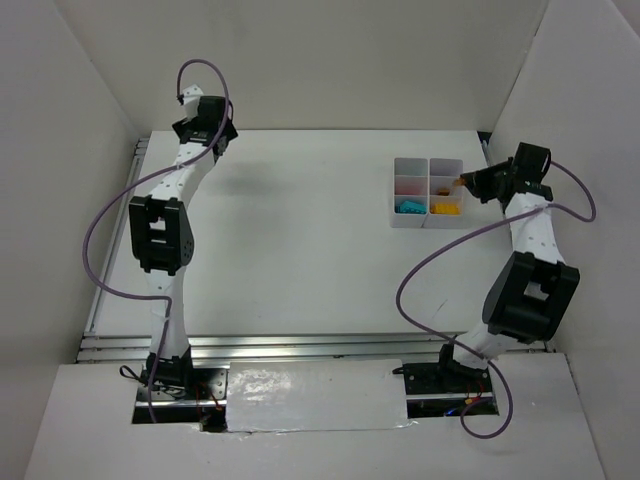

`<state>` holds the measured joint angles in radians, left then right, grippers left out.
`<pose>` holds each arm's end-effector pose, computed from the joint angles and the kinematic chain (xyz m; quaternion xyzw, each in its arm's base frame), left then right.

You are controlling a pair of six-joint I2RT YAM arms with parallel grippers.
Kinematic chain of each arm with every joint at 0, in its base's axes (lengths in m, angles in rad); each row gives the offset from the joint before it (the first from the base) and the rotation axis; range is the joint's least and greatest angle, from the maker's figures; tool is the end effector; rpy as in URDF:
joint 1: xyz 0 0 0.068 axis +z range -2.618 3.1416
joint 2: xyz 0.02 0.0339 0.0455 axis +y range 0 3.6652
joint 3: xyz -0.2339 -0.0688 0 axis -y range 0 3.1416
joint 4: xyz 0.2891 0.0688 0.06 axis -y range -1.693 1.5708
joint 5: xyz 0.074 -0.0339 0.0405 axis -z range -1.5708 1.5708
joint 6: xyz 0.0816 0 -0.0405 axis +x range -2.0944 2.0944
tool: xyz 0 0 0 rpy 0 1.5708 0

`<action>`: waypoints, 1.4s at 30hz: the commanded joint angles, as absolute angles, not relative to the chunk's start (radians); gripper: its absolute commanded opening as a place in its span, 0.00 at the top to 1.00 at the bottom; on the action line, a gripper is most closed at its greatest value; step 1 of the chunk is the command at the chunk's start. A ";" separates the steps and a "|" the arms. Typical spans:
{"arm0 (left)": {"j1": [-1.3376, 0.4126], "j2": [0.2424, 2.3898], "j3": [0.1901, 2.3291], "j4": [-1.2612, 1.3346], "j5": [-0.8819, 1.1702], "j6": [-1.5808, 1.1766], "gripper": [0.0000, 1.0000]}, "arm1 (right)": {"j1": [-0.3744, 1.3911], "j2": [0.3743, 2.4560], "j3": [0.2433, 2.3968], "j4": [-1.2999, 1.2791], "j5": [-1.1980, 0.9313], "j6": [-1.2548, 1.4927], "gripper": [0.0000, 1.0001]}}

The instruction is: Sort the legos into containers by color

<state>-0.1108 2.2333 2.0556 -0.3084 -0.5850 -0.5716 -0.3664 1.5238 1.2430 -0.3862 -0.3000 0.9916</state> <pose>0.5860 -0.0199 0.2395 -0.3322 0.7645 0.0674 0.5484 0.4034 -0.1290 0.2307 0.5078 0.7332 0.2607 0.3695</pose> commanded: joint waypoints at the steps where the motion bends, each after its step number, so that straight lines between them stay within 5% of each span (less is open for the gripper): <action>1: -0.101 2.203 2.114 -0.292 -0.552 -0.523 0.00 | -0.345 1.591 1.362 -0.420 -0.252 1.014 1.00; 13: -0.164 2.206 2.076 -0.193 -0.598 -0.465 0.00 | -0.193 1.764 1.591 -0.621 0.026 1.127 1.00; 24: -0.163 2.120 1.980 -0.157 -0.606 -0.420 0.01 | -0.190 1.839 1.631 -0.687 0.055 1.149 0.96; 36: -0.150 2.069 1.919 -0.146 -0.623 -0.443 0.00 | -0.186 1.864 1.638 -0.690 0.057 1.132 0.78; 42: -0.141 2.051 1.896 -0.141 -0.614 -0.446 0.00 | -0.184 1.873 1.646 -0.681 0.071 1.127 0.60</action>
